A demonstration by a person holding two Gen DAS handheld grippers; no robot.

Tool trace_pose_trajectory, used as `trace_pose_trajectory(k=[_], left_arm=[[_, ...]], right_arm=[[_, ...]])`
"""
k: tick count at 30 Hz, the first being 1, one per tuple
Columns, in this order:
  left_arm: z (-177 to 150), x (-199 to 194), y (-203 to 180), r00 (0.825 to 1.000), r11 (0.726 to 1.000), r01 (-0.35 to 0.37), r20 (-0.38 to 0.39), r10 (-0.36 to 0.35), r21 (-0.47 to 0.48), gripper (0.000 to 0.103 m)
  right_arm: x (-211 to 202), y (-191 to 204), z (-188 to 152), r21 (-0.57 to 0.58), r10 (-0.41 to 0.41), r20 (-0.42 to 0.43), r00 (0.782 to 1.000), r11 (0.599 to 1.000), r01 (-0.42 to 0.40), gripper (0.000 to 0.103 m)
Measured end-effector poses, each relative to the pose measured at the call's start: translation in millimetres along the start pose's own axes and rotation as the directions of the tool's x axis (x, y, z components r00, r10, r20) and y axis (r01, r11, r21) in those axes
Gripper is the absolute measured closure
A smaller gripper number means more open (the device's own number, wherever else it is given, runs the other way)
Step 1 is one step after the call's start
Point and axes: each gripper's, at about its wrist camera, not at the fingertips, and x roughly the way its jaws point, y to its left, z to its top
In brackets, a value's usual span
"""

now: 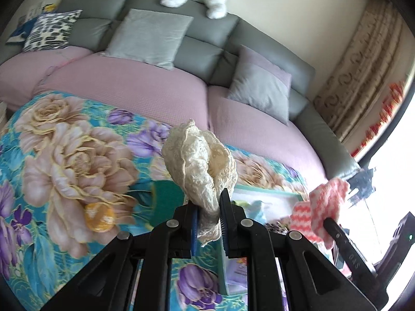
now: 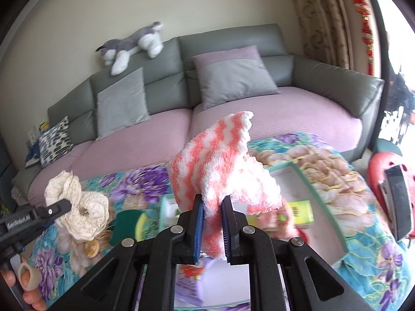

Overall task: Organize soft objects
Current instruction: 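Carry the lace scrunchie and pink striped cloth into the tray and release both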

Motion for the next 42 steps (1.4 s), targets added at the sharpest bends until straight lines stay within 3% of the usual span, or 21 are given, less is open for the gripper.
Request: trace_pose_trajectory(k=[5, 6, 11, 20, 29, 33, 42], left_arm=[[-14, 14, -42, 0.998, 0.994, 0.043, -0.039, -0.039, 0.104, 0.088], [-17, 17, -49, 0.997, 0.991, 0.077, -0.037, -0.073, 0.108, 0.088], [-35, 35, -84, 0.988, 0.976, 0.129, -0.110, -0.110, 0.176, 0.088], [-64, 77, -104, 0.969, 0.967, 0.115, -0.241, -0.058, 0.229, 0.088], [-74, 108, -94, 0.959, 0.972, 0.053, -0.284, 0.015, 0.230, 0.087], [-75, 120, -92, 0.956, 0.972, 0.038, -0.293, 0.032, 0.232, 0.087], [-75, 144, -89, 0.954, 0.971, 0.009, -0.293, 0.063, 0.240, 0.087]], right_arm=[[-10, -48, 4, 0.129, -0.091, 0.013, 0.996, 0.988, 0.088, 0.089], [-12, -56, 4, 0.147, -0.118, 0.011, 0.993, 0.982, 0.115, 0.089], [-5, -83, 3, 0.201, -0.213, -0.050, 0.976, 0.955, 0.219, 0.089], [28, -103, -19, 0.200, -0.224, -0.220, 0.950, 0.942, 0.268, 0.088], [58, -100, -38, 0.146, -0.201, -0.341, 0.919, 0.954, 0.263, 0.086], [69, -101, -44, 0.143, -0.187, -0.372, 0.909, 0.956, 0.255, 0.086], [86, -97, -44, 0.131, -0.157, -0.378, 0.912, 0.966, 0.221, 0.086]])
